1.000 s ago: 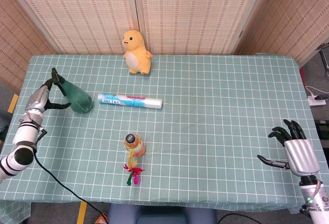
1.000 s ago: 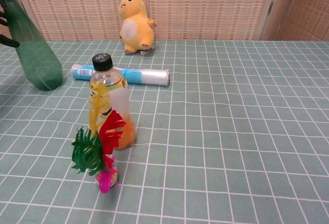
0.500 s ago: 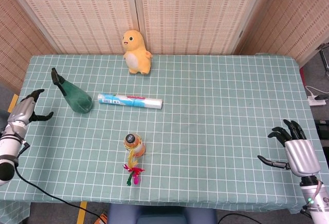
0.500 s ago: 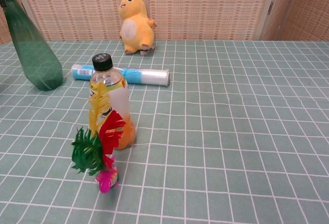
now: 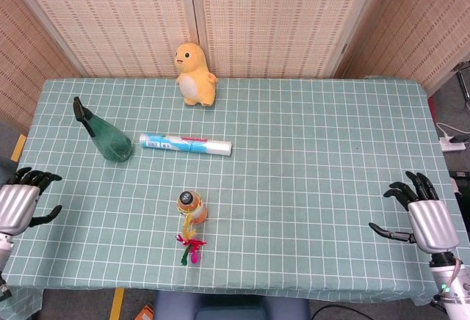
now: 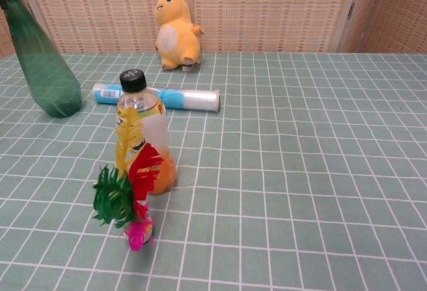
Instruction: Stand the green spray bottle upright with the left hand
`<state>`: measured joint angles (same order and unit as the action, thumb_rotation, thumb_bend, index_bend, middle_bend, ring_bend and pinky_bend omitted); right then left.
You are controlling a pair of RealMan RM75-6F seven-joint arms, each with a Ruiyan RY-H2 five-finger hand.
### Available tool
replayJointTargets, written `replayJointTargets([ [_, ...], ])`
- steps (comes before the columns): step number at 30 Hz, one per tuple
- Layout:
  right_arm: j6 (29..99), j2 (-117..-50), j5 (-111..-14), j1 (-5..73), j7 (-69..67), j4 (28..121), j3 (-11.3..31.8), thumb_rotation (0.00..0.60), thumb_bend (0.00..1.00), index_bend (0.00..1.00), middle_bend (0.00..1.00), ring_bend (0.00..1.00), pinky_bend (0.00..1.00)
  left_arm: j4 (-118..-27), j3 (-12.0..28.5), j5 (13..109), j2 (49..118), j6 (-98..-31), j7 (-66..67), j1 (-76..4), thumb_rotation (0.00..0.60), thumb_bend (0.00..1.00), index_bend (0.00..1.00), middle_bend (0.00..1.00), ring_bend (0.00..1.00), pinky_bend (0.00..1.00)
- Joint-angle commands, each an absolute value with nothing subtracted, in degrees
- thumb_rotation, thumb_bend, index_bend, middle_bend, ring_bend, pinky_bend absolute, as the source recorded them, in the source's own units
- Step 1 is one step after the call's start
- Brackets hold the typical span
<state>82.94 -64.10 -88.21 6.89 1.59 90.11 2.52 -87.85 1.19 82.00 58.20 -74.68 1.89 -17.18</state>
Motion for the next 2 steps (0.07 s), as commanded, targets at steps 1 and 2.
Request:
replayJointTargets([
  [1,83.0,-64.1,-88.2,6.8,1.5,90.1,2.6,0.600,0.00,0.39,0.28,0.07,0.08,-88.9,0.8,84.6,60.3,-79.0,3.1,-14.9,0.600,0.24,0.28,0.27,0.20,0.13],
  [2,83.1,-64.1,-88.2,6.8,1.5,90.1,2.6,0.600,0.00,0.39,0.28,0.07,0.08,-88.4,1.0,84.5,61.0,-79.1,3.7,-14.9,0.600,0.24,0.28,0.27,0.20,0.12],
])
